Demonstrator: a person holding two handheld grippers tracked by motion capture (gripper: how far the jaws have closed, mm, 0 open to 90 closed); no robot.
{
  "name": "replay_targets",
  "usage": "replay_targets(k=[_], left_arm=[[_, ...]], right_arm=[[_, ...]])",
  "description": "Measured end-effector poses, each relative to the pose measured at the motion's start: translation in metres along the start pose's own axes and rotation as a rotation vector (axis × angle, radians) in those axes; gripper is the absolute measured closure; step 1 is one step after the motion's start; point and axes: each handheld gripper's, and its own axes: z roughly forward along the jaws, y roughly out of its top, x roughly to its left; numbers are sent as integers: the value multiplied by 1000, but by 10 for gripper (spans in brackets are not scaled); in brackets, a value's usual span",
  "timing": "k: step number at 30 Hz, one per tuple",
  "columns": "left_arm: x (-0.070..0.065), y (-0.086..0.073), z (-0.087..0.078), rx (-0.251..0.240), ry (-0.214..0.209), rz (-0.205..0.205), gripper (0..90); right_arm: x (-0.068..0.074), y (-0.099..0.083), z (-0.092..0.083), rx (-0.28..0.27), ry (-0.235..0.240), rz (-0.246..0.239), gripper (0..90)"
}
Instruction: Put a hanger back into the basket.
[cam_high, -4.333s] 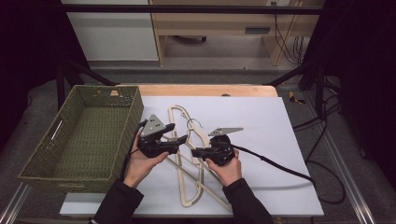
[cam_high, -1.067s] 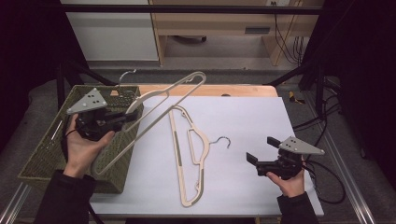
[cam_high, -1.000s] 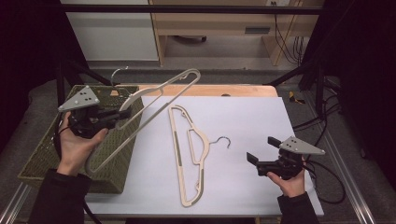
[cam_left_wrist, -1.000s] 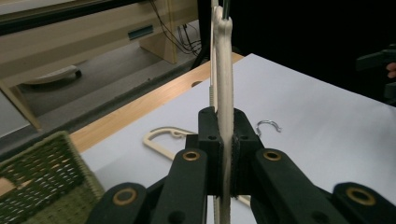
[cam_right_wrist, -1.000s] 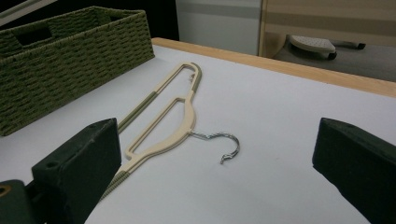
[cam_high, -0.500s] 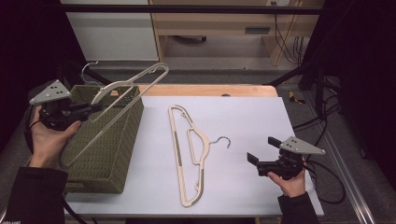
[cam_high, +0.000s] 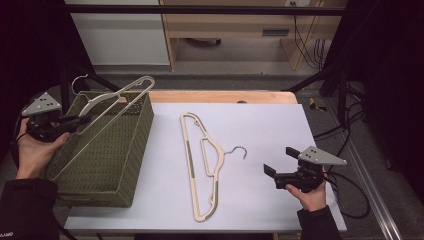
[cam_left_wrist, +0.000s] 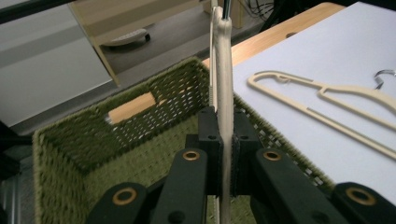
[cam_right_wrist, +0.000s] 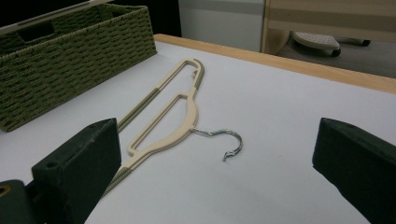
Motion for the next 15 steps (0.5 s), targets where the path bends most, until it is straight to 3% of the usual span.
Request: replay_targets(k=[5,7,9,15], left_arm=[[5,-13,0,11,11,14,856],[6,-17,0,20,16,24,856],[7,-21,0,22,18,15,856],[7,-34,2,68,46,45,856]], right_arm=[[0,0,1,4,2,0,19],[-1,-1,0,8,6,-23,19],[0,-1,1,8,3,-9,19],[0,-1,1,14,8,-7,19]])
